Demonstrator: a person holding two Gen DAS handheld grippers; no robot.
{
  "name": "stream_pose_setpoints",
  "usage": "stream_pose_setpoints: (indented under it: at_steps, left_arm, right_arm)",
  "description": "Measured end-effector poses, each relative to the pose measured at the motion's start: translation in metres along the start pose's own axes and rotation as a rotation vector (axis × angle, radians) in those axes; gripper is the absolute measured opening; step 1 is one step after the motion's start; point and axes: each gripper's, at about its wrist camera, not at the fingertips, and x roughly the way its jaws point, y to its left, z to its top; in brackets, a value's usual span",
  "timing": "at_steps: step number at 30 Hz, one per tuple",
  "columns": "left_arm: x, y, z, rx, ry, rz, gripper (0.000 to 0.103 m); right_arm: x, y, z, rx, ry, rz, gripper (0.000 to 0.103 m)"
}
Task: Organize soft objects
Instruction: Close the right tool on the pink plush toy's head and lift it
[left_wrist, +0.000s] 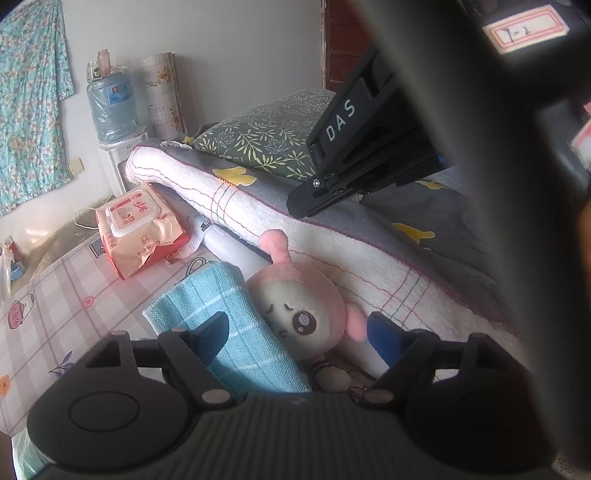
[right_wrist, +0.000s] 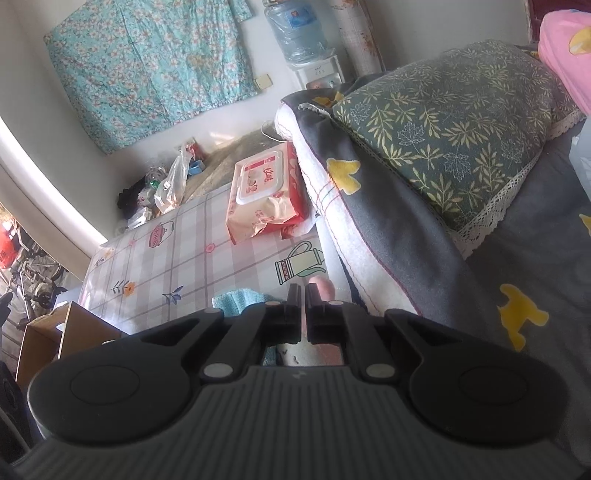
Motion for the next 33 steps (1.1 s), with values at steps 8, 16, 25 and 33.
stream_pose_setpoints:
  at_steps: [8,16,25,33]
  left_arm:
    - [0.013,0.009,0.004,-0.061,0.020,-0.062,0.076]
    - [0.040,0.023,0.009,-0.117,0.060,-0.060,0.070]
    - [0.047,0.011,0.002,-0.063,0.122,0.026,0.076]
    - [-0.011,0.000,0.003,-0.045,0.003,0.020,0.071]
  right_arm:
    - [0.065,-0.028,0.003,0.098,0.087,-0.012,0.035]
    - [0.103,-0.034,0.009,0.092,0.120,0.037,0.024]
    - [0.054,-0.004,-0.003,-0.029,0.035,0.025,0.008]
    - [-0.024,0.037,-0.012,-0.133,-0.068,0.056,0.008]
